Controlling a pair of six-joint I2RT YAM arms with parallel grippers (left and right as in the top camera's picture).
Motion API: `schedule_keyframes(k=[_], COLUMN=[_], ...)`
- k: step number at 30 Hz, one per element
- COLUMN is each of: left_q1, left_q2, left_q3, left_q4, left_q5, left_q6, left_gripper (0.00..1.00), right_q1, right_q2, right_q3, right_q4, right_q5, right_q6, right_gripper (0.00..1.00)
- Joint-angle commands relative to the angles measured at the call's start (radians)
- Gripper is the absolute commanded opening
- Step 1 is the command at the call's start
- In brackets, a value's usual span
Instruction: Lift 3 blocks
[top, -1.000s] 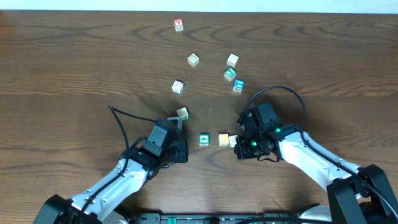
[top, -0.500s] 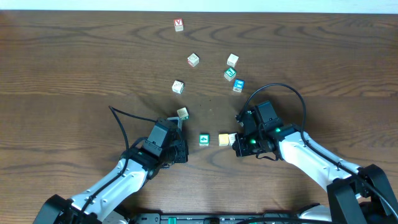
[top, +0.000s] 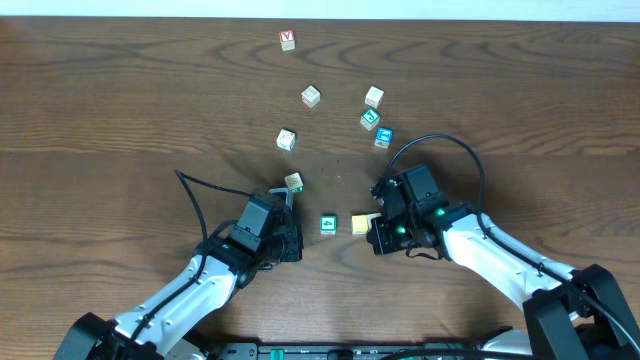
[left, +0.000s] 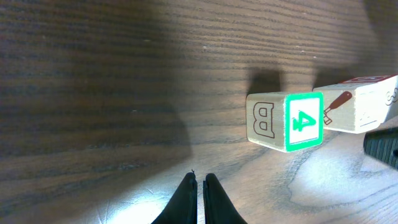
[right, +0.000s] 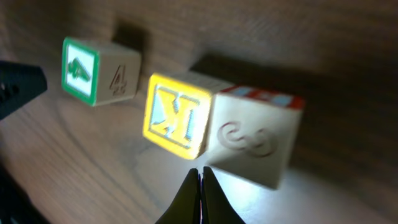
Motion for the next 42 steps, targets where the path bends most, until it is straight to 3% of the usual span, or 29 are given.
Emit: schedule_keyframes(k=[1, 9, 15, 28, 33, 42], left_q1=[-0.014, -0.073, -0.073, -0.073, -0.073, -0.073], left_q2=[0.004, 0.004, 0.005, 0.146, 0.241, 0.278], left_q3=[-0.006, -0.006, -0.006, -0.005, 0.018, 0.051], left_q4=[0.004, 0.111, 0.138, 0.18, 0.271, 0.278], left_q5=[0.01, 0.008, -0.051, -0.13, -0.098, -0.092], left_q6=[-0.009, -0.01, -0.032, -0.078, -0.081, -0.08], left_gripper=[0.07, 0.07, 0.07, 0.07, 0.07, 0.07], right_q1=[0.013, 0.013, 0.007, -0.127, -0.156, -0.156], right_q2=[0.003, -0.027, -0.061, -0.061, -0.061, -0.06], right_q3=[-0.003, -0.003, -0.003, -0.003, -0.003, -0.003], right_q4=[-0.031, -0.152, -0.24, -0.265, -0.216, -0.1], right_q5=[-0.012, 0.0, 0.128, 0.238, 0.231, 0.176], right_q6=[0.013, 0.014, 0.06, 0.158, 0.08, -0.05], right_gripper=[0.01, 0.01, 0.01, 0.01, 0.01, 0.01])
